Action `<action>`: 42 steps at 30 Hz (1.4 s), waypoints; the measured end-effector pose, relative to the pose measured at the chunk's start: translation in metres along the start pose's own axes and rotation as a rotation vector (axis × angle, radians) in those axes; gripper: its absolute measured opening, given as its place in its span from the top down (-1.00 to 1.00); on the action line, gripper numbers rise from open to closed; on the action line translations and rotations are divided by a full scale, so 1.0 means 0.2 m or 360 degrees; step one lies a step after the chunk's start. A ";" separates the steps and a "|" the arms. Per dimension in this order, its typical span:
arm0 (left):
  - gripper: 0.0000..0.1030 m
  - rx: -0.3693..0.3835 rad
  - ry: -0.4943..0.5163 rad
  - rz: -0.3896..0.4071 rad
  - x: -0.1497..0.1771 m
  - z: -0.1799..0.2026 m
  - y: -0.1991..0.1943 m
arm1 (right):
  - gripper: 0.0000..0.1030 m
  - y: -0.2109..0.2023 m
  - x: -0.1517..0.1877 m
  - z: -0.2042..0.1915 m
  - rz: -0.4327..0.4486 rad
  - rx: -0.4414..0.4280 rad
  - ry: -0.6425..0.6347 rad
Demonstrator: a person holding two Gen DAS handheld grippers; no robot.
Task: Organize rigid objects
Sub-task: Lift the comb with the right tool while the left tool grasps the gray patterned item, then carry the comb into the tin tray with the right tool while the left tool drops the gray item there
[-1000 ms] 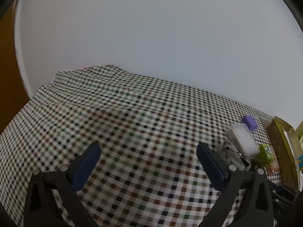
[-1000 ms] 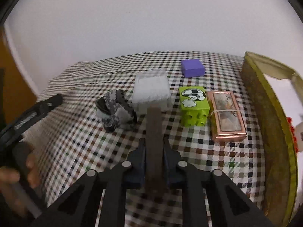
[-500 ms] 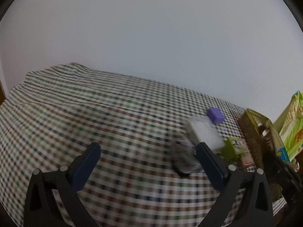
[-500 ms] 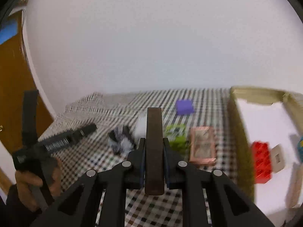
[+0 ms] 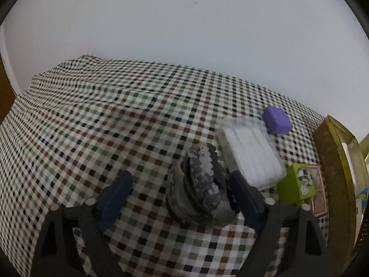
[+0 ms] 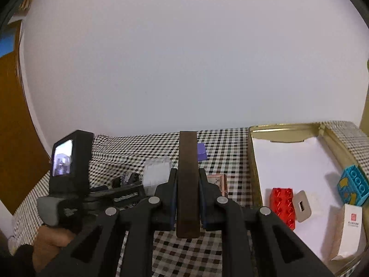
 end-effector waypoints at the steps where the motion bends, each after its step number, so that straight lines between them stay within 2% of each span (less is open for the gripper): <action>1: -0.14 0.0009 0.0004 0.0009 0.00 -0.01 -0.01 | 0.66 0.00 0.00 0.00 0.0005 0.0009 -0.0005; 3: 0.04 0.0001 0.0008 0.0015 0.01 -0.04 -0.03 | 0.66 -0.01 -0.01 -0.01 0.0019 0.0025 -0.0013; 8: 0.10 0.0074 -0.0044 0.0038 0.01 -0.06 -0.05 | 0.66 -0.02 0.00 0.00 0.0016 0.0035 -0.0001; 9: 0.16 0.0099 -0.0067 0.0062 0.01 -0.07 -0.07 | 0.66 -0.02 0.00 0.00 0.0016 0.0033 0.0004; 12: 0.17 0.0147 -0.0122 0.0159 -0.02 -0.09 -0.13 | 0.66 -0.04 -0.02 0.00 0.0042 0.0025 0.0003; 17: 0.17 0.0126 -0.0115 0.0366 -0.05 -0.09 -0.25 | 0.66 -0.06 -0.03 -0.02 0.0081 -0.0005 -0.0038; 22: 0.17 0.0114 -0.0046 0.0490 -0.01 0.00 -0.37 | 0.66 -0.13 -0.06 -0.05 0.0160 0.0001 -0.0110; 27: 0.17 0.0072 0.0048 0.0561 0.02 0.11 -0.44 | 0.66 -0.22 -0.09 -0.02 0.0286 0.0090 -0.0213; 34: 0.17 0.0088 0.0110 0.0608 0.04 0.25 -0.50 | 0.66 -0.29 -0.12 0.14 0.0316 0.0149 -0.0176; 42: 0.17 0.0167 0.0157 0.0623 0.05 0.45 -0.56 | 0.66 -0.35 -0.16 0.33 0.0351 0.0216 -0.0126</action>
Point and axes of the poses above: each gripper's, at about its wrist camera, not at the fingertips, and y roughly the way its jaws point, z to its right, x to its underside, the point moved 8 cm from there along y, roughly the way its jaws point, and after that the axes turned 1 degree about z, right-handed, at the moved point
